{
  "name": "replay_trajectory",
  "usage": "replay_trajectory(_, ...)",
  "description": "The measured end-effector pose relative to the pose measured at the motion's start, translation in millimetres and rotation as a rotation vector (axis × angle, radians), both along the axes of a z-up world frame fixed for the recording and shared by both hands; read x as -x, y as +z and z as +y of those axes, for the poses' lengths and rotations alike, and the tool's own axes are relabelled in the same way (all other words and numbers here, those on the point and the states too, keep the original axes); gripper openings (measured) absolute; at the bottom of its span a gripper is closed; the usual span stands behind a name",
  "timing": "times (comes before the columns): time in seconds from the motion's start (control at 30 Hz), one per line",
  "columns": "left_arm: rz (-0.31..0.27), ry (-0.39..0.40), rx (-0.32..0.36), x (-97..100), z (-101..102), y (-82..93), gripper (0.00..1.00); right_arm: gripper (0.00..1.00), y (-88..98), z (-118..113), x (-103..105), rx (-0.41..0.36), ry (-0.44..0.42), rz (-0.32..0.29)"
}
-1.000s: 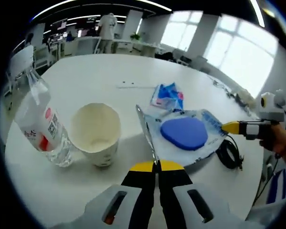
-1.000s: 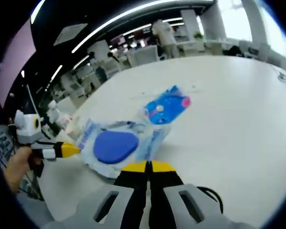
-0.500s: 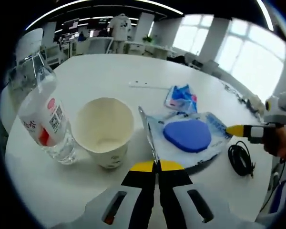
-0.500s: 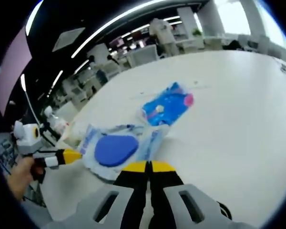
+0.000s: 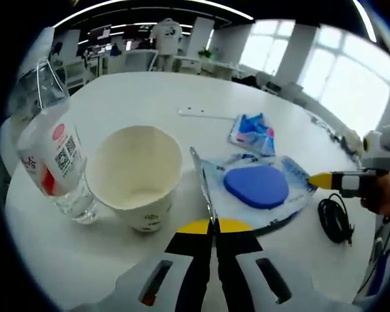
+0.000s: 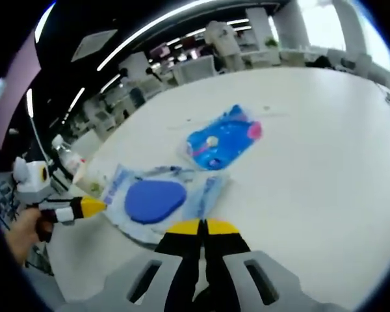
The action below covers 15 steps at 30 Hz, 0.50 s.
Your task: Arrange the tabletop items into an orderly group along one side of the table until the central work area is clear of visible clutter.
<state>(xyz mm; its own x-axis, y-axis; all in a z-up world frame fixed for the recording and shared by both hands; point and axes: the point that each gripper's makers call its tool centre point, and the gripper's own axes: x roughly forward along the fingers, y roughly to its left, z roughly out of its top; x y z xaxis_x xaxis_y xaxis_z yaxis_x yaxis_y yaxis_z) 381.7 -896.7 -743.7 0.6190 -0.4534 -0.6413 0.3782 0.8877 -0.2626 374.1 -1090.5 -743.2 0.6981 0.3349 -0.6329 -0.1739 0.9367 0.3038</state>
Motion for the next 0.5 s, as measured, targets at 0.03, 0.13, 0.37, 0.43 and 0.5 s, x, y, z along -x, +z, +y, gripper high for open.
replay_trajectory(0.03,-0.003,-0.001,-0.002,-0.7,-0.2,-0.5,0.01,0.00,-0.3,0.5,0.7,0.001,0.002,0.002)
replay_trajectory(0.13,-0.001,0.006,-0.001,-2.4,1.0,-3.1,0.01,0.00,0.4,3.2,5.4,0.001,0.005,0.006)
replay_trajectory(0.37,0.001,0.005,0.000,-2.3,-2.5,-6.9,0.02,0.00,0.7,1.9,9.2,0.071,0.031,0.004)
replay_trajectory(0.43,-0.001,0.009,-0.003,-3.1,-1.8,-7.9,0.02,0.00,-1.1,0.7,7.6,0.070,0.040,0.010)
replay_trajectory(0.5,0.003,0.016,0.005,-3.6,-1.2,-8.2,0.02,0.00,-1.9,-0.7,5.3,0.064,0.042,0.012)
